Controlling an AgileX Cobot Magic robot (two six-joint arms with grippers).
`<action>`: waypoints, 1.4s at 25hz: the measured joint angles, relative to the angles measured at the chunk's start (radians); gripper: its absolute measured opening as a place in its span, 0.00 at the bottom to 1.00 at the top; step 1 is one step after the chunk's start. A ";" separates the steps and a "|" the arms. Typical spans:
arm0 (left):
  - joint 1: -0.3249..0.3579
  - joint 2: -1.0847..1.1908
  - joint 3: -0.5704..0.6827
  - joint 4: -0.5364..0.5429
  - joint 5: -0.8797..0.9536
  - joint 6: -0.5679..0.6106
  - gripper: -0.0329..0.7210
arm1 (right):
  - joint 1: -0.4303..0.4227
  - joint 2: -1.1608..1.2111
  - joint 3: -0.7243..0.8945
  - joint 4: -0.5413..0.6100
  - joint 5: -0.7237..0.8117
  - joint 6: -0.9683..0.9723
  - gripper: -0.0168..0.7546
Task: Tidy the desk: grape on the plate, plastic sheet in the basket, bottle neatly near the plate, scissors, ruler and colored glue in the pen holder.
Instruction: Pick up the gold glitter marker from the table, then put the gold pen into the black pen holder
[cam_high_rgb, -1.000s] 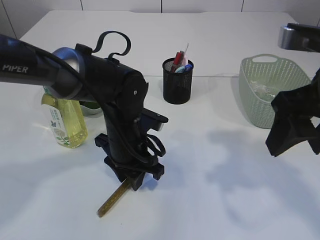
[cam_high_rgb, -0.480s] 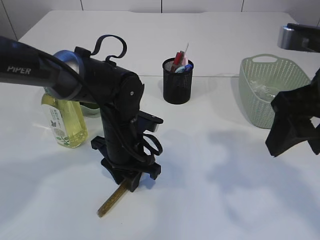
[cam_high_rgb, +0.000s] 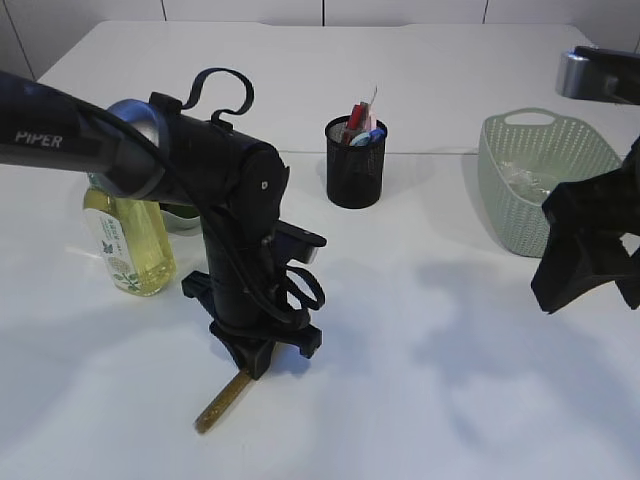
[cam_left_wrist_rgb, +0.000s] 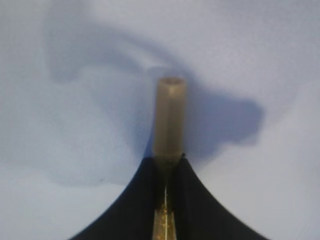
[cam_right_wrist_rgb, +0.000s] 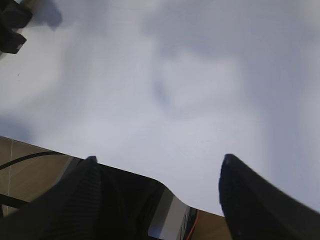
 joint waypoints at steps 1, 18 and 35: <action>0.000 0.000 -0.002 0.000 0.002 0.002 0.11 | 0.000 0.000 0.000 0.000 0.000 0.000 0.77; 0.000 -0.297 0.330 -0.063 -0.222 0.019 0.09 | 0.000 0.000 0.000 0.000 0.000 0.000 0.77; 0.007 -0.535 0.401 0.176 -1.103 0.019 0.09 | 0.000 0.000 0.000 0.000 0.000 -0.019 0.77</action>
